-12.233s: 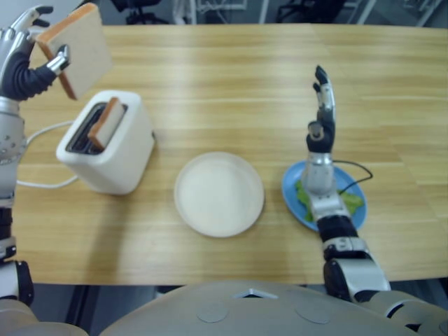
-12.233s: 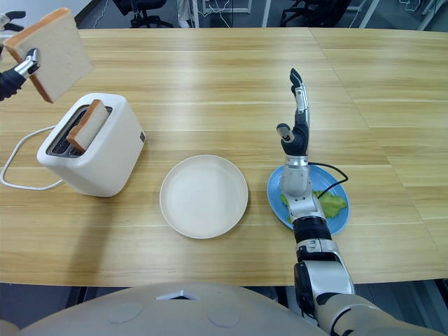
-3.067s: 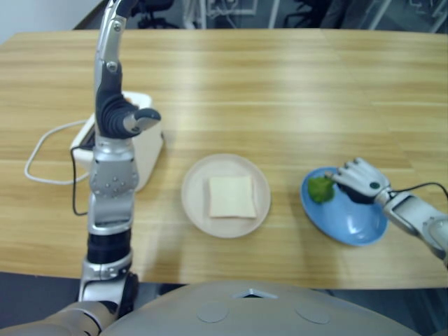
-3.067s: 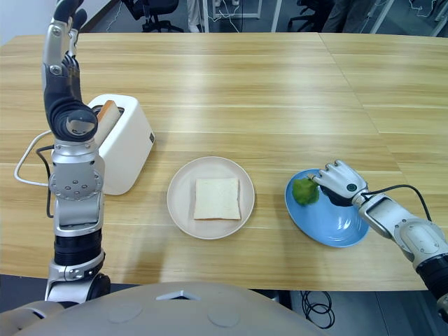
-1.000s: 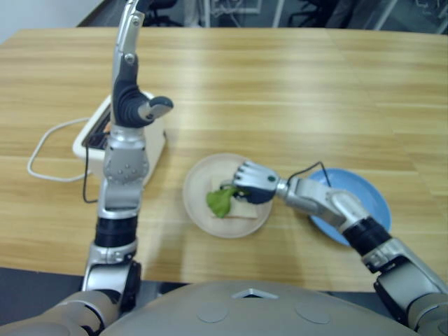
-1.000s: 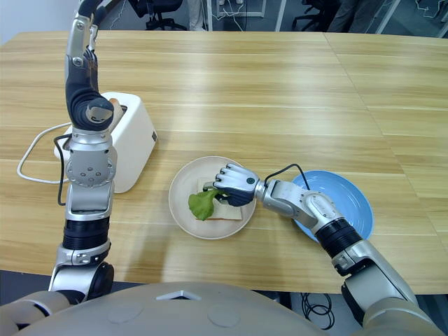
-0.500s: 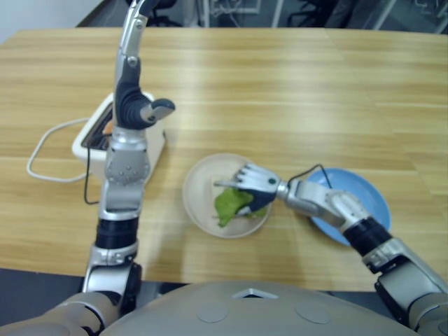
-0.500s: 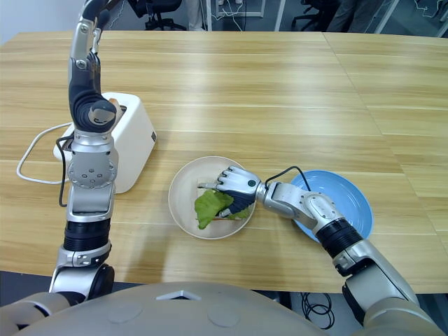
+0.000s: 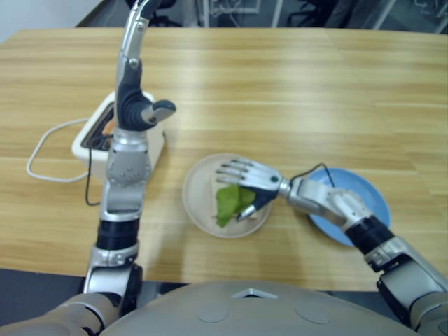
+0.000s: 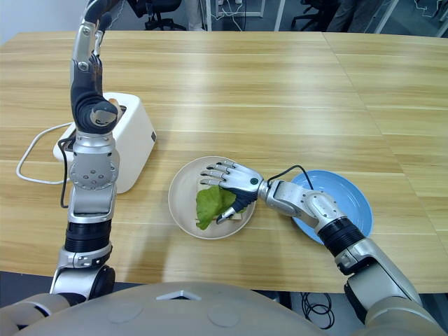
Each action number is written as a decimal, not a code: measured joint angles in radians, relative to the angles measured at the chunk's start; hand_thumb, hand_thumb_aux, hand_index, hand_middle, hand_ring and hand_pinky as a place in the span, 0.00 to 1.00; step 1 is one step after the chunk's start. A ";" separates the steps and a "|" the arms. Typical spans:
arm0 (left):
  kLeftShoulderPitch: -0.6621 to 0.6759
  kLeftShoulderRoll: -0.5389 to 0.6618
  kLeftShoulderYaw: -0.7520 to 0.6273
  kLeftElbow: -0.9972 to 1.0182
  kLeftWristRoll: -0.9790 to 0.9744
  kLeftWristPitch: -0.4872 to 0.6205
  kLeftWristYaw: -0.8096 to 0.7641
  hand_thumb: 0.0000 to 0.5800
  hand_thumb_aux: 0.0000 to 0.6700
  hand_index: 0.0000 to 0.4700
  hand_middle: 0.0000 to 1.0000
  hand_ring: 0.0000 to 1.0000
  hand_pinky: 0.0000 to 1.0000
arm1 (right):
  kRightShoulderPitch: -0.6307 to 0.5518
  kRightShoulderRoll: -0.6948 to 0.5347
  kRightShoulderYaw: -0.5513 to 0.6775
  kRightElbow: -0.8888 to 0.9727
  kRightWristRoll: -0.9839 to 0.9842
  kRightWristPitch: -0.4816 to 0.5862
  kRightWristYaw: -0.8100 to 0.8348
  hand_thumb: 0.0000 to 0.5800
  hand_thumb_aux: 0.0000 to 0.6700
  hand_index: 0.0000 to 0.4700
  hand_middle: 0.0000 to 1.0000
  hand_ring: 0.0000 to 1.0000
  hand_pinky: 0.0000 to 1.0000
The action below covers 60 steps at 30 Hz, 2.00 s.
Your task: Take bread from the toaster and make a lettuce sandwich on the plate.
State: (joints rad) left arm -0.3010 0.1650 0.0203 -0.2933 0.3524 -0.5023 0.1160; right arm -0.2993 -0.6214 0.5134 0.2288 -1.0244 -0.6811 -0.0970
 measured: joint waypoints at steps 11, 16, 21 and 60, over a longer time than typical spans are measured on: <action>0.009 -0.011 -0.009 -0.008 0.001 0.001 0.000 0.00 0.00 0.00 0.00 0.00 0.00 | -0.047 0.006 -0.014 -0.006 -0.053 0.111 -0.095 0.00 0.00 0.00 0.00 0.00 0.00; 0.009 -0.016 -0.014 -0.012 0.005 0.001 0.000 0.00 0.00 0.00 0.00 0.00 0.00 | -0.079 0.030 -0.004 0.001 -0.112 0.169 -0.158 0.00 0.00 0.00 0.00 0.00 0.00; 0.009 -0.018 -0.017 -0.015 0.010 0.002 0.000 0.00 0.00 0.00 0.00 0.00 0.00 | -0.087 0.067 0.041 0.037 -0.122 0.179 -0.187 0.00 0.00 0.00 0.00 0.00 0.00; 0.131 0.259 0.296 0.297 -0.091 -0.026 -0.020 0.00 0.00 0.00 0.00 0.00 0.00 | 0.164 0.110 -0.762 -0.313 1.105 -0.125 -0.113 0.00 0.00 0.00 0.00 0.00 0.00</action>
State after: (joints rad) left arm -0.1698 0.4238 0.3161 0.0037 0.2610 -0.5282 0.0959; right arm -0.1354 -0.5118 -0.2487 -0.0838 0.0801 -0.8057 -0.2097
